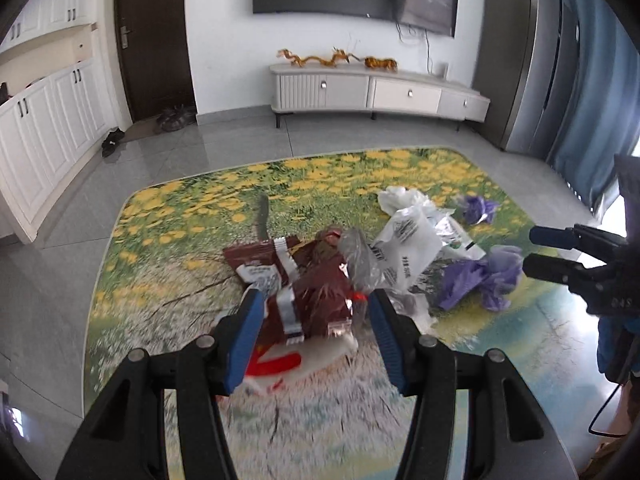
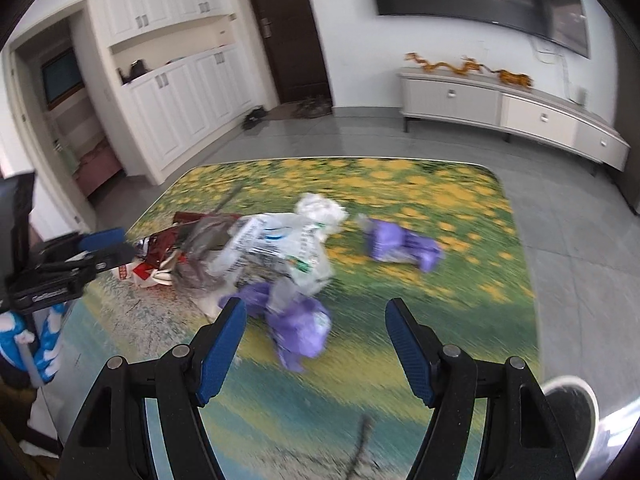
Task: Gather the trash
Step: 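Grasp the brown snack bag with the left tool while the right tool grasps a purple bag, then carry both bags over the white bin and open both tools to drop them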
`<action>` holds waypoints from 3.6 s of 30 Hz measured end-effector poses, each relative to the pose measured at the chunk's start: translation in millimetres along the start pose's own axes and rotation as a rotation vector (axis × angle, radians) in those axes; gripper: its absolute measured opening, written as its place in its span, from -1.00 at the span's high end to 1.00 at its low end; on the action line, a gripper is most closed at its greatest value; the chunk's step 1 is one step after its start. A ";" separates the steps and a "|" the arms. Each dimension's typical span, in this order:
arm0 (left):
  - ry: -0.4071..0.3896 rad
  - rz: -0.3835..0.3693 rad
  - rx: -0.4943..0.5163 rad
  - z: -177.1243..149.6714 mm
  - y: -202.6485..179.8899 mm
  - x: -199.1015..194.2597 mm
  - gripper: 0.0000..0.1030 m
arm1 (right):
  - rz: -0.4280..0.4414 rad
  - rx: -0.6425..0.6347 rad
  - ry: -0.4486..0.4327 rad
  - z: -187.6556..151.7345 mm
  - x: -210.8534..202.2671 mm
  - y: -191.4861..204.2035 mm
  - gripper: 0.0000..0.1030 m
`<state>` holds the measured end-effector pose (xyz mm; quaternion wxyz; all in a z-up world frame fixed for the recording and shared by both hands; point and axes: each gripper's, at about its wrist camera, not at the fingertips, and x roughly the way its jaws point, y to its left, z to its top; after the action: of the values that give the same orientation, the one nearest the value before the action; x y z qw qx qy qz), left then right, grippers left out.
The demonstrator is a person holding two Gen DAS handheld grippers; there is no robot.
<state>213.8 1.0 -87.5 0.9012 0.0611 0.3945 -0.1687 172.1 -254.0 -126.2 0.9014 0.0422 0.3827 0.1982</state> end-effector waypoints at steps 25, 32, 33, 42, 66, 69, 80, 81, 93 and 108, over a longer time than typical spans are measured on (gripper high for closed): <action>0.006 -0.054 -0.002 11.4 1.7 8.2 0.05 | 0.084 0.012 0.063 -14.3 22.9 0.9 0.30; 0.003 -0.009 0.032 20.8 -4.7 20.8 -0.07 | 0.096 0.032 0.058 -15.9 21.7 -1.6 0.26; 0.012 -0.003 0.033 21.8 -4.5 25.6 -0.07 | 0.097 0.033 0.058 -16.0 21.8 -2.3 0.26; 0.091 0.034 0.007 20.7 8.8 58.2 0.27 | 0.100 0.036 0.058 -15.8 22.2 -3.1 0.25; -0.052 0.007 -0.150 33.1 36.6 -16.9 0.79 | 0.108 0.084 -0.014 -37.9 -34.5 -4.5 0.37; -0.075 -0.009 -0.141 37.1 24.6 -34.9 0.80 | 0.089 0.109 -0.050 -45.3 -57.2 -13.2 0.37; -0.091 -0.248 0.016 66.8 -111.7 -51.9 0.80 | -0.128 0.298 -0.197 -94.5 -162.6 -100.4 0.37; -0.084 -0.281 0.038 69.9 -131.6 -48.7 0.80 | -0.154 0.317 -0.202 -100.7 -169.7 -109.9 0.37; 0.072 -0.598 0.243 80.5 -362.6 13.4 0.80 | -0.406 0.528 -0.139 -163.1 -200.4 -217.9 0.36; 0.245 -0.653 0.256 71.8 -489.0 112.4 0.30 | -0.507 0.617 -0.052 -187.9 -169.5 -291.8 -0.10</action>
<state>162.1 -502.8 -109.5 0.7310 0.0641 0.4738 -0.4869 27.7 -602.2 -210.8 0.8761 0.2199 0.3997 -0.1560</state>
